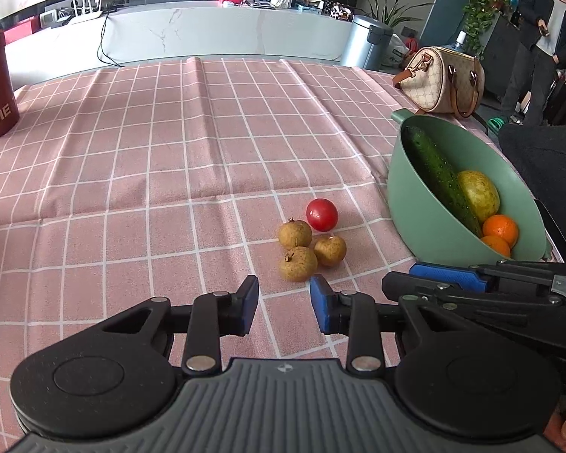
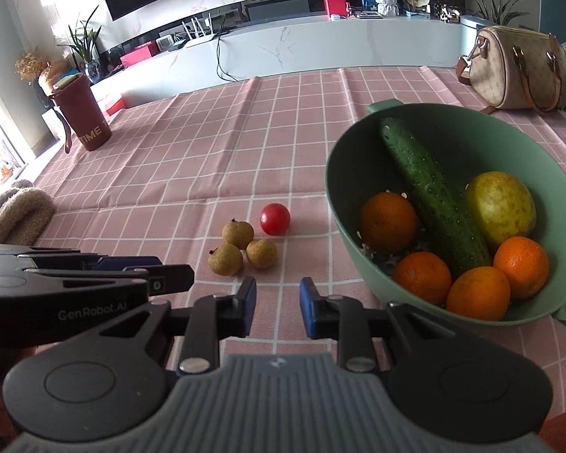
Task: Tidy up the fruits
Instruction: 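Move both tools back to the small brown fruits on the cloth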
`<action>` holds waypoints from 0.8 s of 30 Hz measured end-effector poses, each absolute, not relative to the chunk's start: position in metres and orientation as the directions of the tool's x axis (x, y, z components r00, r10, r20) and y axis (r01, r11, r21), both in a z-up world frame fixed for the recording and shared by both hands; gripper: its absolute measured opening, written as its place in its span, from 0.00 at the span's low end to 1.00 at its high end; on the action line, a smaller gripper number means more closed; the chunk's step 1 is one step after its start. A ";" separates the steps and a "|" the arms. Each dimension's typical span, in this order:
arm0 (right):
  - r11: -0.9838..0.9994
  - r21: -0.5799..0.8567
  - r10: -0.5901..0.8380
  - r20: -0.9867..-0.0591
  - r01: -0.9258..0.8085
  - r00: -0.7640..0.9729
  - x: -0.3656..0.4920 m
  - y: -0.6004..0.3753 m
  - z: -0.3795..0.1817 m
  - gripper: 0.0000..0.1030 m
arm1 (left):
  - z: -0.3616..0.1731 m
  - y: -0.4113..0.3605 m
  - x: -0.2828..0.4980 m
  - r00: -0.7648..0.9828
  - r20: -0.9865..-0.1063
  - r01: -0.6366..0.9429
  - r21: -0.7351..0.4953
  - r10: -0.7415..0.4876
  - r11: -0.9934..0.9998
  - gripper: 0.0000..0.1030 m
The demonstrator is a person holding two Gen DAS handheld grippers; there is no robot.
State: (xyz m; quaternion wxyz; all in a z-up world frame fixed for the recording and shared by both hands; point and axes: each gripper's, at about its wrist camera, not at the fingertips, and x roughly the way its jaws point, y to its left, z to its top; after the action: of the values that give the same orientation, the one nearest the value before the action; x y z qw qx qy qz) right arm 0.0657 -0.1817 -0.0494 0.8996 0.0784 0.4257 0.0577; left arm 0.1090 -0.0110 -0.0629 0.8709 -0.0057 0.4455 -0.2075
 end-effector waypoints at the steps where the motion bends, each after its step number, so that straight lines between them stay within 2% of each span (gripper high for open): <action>1: 0.981 0.191 0.170 -0.759 -0.034 0.629 0.067 -0.182 -0.051 0.20 | -0.065 -0.010 0.110 0.516 -0.771 0.357 -0.203 -0.374 0.912 0.36; 11: 0.978 0.210 0.173 -0.774 -0.011 0.609 0.078 -0.183 -0.061 0.20 | -0.080 -0.014 0.130 0.471 -0.768 0.339 -0.296 -0.434 0.893 0.37; 19: 0.973 0.232 0.178 -0.780 0.012 0.599 0.081 -0.187 -0.065 0.18 | -0.090 -0.020 0.142 0.445 -0.786 0.326 -0.306 -0.430 0.895 0.37; 22: 0.971 0.239 0.183 -0.779 0.014 0.600 0.082 -0.186 -0.066 0.18 | -0.092 -0.016 0.144 0.431 -0.773 0.322 -0.350 -0.465 0.880 0.29; 24: 0.969 0.248 0.189 -0.775 0.015 0.602 0.083 -0.186 -0.067 0.18 | -0.090 -0.013 0.143 0.440 -0.772 0.310 -0.349 -0.459 0.884 0.28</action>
State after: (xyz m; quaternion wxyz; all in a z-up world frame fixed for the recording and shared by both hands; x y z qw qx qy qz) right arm 0.0829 -0.1858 -0.0667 0.8877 0.1151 0.4432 0.0490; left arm 0.1435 -0.0131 -0.0902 0.8450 -0.0782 0.4776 -0.2275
